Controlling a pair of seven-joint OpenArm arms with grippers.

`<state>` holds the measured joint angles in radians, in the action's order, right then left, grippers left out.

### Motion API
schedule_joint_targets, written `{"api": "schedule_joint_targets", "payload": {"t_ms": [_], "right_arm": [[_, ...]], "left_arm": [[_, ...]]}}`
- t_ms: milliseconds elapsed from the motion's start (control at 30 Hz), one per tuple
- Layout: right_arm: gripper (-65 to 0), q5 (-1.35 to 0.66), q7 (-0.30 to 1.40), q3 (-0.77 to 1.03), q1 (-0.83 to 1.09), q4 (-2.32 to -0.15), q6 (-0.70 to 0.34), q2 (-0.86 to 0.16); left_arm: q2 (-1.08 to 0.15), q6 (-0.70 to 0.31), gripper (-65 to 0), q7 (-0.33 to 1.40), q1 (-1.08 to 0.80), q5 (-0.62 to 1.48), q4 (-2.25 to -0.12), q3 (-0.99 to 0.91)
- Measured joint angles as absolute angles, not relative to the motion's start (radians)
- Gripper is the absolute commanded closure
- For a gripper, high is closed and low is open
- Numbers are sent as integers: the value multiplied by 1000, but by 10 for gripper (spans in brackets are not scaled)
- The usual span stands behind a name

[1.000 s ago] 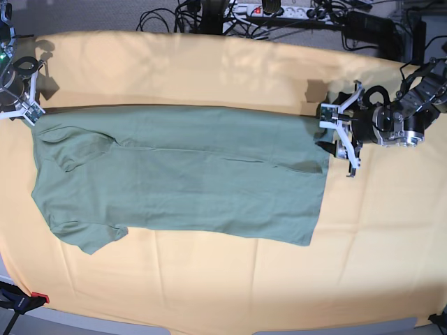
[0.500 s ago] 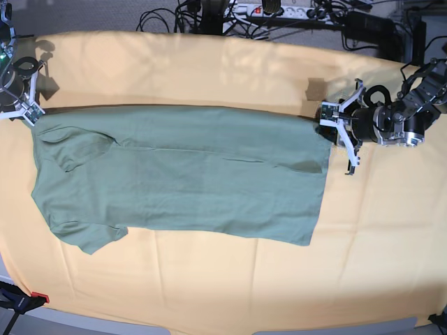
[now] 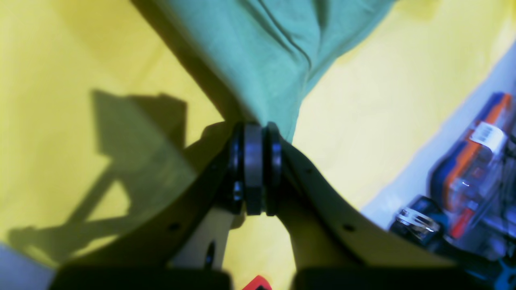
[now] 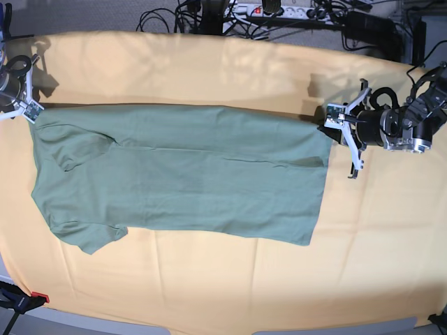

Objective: Fold the T-shirt properly
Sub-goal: 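Regrasp the shoulder edge of the shirt with both grippers, then drag the shoulder edge further from the hem with both grippers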

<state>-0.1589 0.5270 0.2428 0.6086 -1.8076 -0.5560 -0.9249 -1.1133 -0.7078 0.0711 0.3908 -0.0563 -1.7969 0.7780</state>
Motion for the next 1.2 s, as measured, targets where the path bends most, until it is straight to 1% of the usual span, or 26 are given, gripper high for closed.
{"api": "schedule_joint_targets", "payload": {"t_ms": [167, 300, 467, 533, 767, 900, 967, 1200], "right_arm": [[0, -264, 627, 243, 610, -1849, -652, -990], [0, -371, 714, 243, 611, -1887, -699, -1014], [0, -477, 805, 243, 612, -1892, -700, -1025], [0, -499, 813, 243, 635, -1893, -700, -1033], [0, -496, 900, 243, 759, -1974, -699, -1047], [0, -498, 900, 243, 820, -1990, -699, -1047], [0, -459, 900, 243, 846, -1990, -700, -1047], [0, -427, 899, 244, 900, -1990, -700, -1047]], "left_arm": [[-1172, -704, 0, 68, 391, -23, -1844, 778], [-1220, -704, 0, 67, 391, 16, -1868, 778], [-1263, -704, 0, 63, 391, 47, -1876, 778], [-1279, -704, 0, 63, 390, 84, -1876, 778], [-1322, -698, 0, 68, 307, 104, -1951, 778], [-1354, -697, 0, 67, 257, 74, -1978, 778], [-1371, -697, 0, 67, 239, 72, -1981, 778], [-1430, -697, 0, 59, 177, 75, -2015, 778]]}}
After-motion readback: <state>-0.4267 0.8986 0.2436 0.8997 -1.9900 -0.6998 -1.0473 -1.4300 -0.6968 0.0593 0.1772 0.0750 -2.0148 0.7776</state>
